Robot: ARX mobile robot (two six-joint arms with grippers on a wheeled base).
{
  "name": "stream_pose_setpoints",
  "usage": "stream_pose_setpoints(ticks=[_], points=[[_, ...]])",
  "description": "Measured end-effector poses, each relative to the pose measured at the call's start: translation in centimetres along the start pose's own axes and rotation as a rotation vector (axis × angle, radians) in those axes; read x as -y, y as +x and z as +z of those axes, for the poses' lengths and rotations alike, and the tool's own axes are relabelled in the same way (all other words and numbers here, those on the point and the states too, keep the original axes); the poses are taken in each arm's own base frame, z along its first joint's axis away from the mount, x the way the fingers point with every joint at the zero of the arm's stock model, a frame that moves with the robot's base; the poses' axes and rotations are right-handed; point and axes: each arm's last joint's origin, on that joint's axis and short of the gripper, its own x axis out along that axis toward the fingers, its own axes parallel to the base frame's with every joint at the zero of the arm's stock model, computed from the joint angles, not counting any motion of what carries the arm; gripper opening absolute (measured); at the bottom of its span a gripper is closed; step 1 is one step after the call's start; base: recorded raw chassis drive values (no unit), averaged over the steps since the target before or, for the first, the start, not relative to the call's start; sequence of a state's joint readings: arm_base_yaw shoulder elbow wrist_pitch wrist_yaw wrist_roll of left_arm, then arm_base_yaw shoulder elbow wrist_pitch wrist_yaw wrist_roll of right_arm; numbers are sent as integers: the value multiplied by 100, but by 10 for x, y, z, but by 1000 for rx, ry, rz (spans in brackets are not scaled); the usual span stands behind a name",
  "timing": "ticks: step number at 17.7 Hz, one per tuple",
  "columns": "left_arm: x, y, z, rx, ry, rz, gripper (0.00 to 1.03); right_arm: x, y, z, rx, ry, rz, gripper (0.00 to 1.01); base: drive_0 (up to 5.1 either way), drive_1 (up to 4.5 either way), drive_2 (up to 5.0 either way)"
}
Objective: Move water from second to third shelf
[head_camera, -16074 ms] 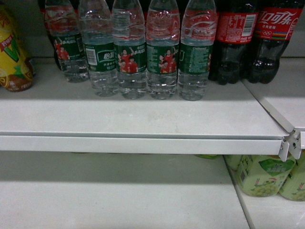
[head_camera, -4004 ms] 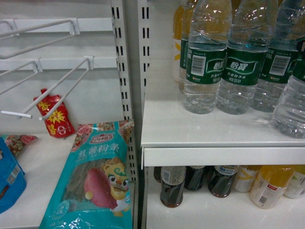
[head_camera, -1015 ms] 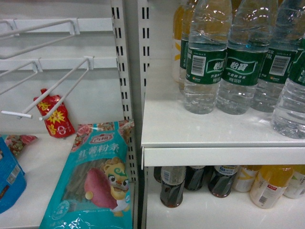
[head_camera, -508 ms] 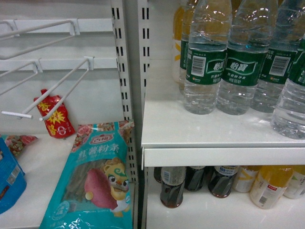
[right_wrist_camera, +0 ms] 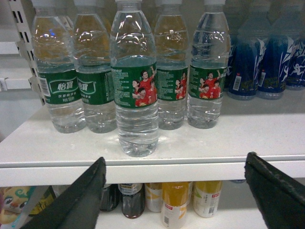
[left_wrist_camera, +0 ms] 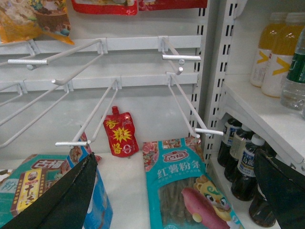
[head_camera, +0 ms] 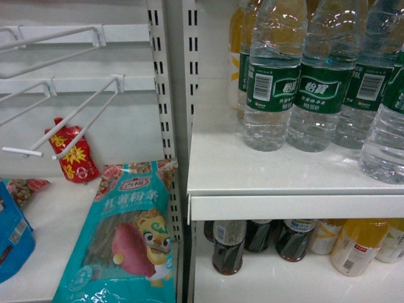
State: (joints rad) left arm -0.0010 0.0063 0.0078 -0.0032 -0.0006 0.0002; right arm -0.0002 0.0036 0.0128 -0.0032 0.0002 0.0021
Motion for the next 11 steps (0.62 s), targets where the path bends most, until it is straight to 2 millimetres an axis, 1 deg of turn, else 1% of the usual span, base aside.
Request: stream_pose_setpoints(ticks=[1, 2, 3, 11], points=[[0, 0, 0, 0, 0, 0, 98, 0, 0, 0, 0, 0, 0, 93, 0, 0, 0], [0, 0, 0, 0, 0, 0, 98, 0, 0, 0, 0, 0, 0, 100, 0, 0, 0], [0, 0, 0, 0, 0, 0, 98, 0, 0, 0, 0, 0, 0, 97, 0, 0, 0], [0, 0, 0, 1, 0, 0, 98, 0, 0, 0, 1, 0, 0, 98, 0, 0, 0]])
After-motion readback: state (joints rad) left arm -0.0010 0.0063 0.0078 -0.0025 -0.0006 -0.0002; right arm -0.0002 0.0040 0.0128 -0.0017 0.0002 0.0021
